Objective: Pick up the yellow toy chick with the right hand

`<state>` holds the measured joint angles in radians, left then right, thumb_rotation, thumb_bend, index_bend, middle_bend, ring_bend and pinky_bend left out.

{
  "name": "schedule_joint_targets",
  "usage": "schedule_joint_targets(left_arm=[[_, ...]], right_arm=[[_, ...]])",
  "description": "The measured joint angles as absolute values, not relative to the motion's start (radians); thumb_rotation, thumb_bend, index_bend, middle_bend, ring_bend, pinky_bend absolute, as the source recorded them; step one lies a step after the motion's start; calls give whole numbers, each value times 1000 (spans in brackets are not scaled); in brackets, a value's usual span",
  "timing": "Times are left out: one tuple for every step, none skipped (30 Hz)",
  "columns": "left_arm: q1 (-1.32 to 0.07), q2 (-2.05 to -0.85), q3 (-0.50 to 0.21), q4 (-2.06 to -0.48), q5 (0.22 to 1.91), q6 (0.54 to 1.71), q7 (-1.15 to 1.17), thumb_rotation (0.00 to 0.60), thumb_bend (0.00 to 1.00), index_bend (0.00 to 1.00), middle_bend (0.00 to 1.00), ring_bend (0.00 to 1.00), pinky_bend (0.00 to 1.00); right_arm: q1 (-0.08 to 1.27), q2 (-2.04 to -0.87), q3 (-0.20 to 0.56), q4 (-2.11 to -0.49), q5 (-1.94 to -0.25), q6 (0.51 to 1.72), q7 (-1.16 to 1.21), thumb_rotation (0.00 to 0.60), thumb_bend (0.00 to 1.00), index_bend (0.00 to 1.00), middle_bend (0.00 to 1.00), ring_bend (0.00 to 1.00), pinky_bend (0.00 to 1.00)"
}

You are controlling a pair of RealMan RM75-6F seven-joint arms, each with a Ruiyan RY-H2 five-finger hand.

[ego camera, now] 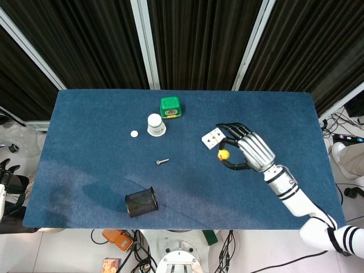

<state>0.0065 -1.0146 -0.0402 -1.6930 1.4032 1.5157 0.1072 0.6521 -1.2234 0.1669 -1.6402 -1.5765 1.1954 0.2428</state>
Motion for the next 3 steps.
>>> schedule_joint_targets(left_arm=[[7,-1015,-40,-1693,1403,1516,107,600,298,168,15,59,174],[7,-1014,-40,-1693,1402,1515,106,600,298,168,14,59,174],[7,-1014,-40,-1693,1400,1514,105,600,298,168,14,59,174]], right_arm=[[647,-1225,172,-1639,-1575,1213,238,600,494,625,209,218,219],[640,-1227,176,-1639,-1574,1230,233,600,494,625,209,218,219],[631,-1228,180,-1639,-1573,1247,228,600,494,624,209,218,220]])
